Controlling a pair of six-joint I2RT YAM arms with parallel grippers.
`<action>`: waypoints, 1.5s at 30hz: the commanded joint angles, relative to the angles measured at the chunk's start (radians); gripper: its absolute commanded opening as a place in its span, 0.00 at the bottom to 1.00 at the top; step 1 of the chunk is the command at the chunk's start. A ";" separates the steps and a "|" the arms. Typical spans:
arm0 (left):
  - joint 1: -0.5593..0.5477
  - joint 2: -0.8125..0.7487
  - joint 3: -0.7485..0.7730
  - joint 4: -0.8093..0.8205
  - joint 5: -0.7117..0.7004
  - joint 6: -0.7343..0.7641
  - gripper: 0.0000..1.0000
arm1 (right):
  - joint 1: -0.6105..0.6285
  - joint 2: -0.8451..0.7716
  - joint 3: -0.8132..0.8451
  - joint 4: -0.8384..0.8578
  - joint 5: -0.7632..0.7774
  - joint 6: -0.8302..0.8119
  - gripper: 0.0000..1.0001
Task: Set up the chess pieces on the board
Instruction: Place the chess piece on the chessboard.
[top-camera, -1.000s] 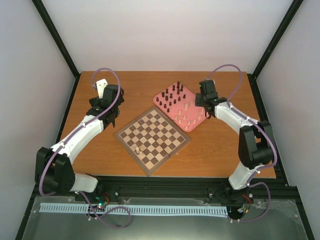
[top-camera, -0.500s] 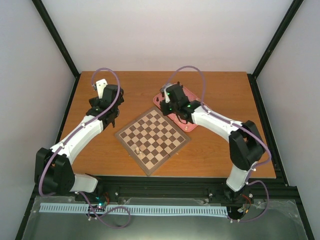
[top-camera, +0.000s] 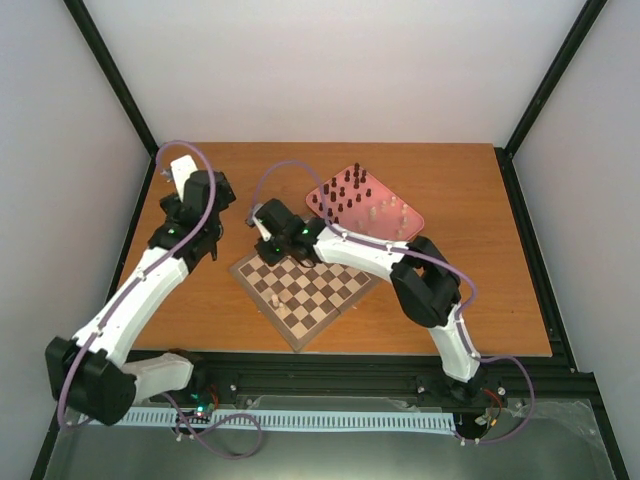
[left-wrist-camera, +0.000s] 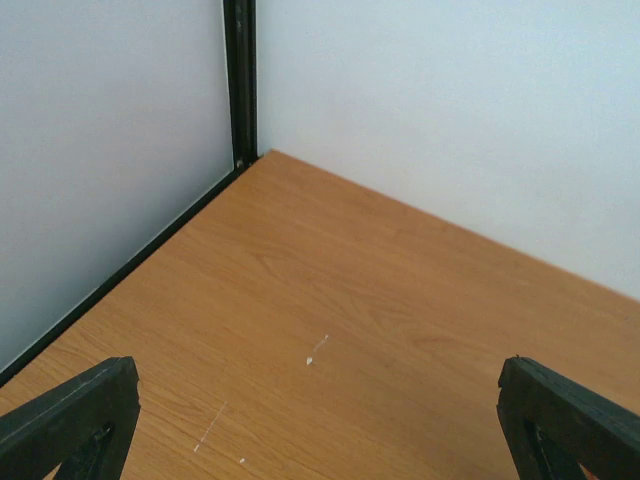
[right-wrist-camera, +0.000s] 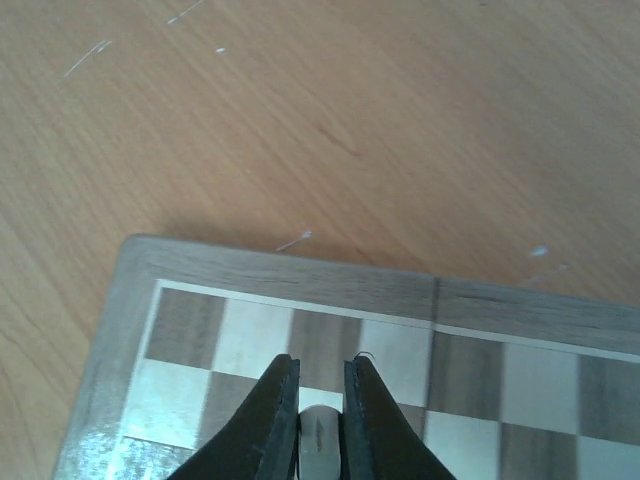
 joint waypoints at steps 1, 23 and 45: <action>0.005 -0.120 0.036 -0.046 0.002 -0.003 1.00 | 0.052 0.046 0.084 -0.075 0.031 -0.026 0.03; 0.005 -0.229 -0.028 -0.022 -0.016 -0.007 1.00 | 0.171 0.140 0.112 -0.097 0.060 -0.029 0.03; 0.005 -0.205 -0.029 -0.006 -0.020 -0.001 1.00 | 0.166 0.177 0.146 -0.081 0.086 -0.047 0.03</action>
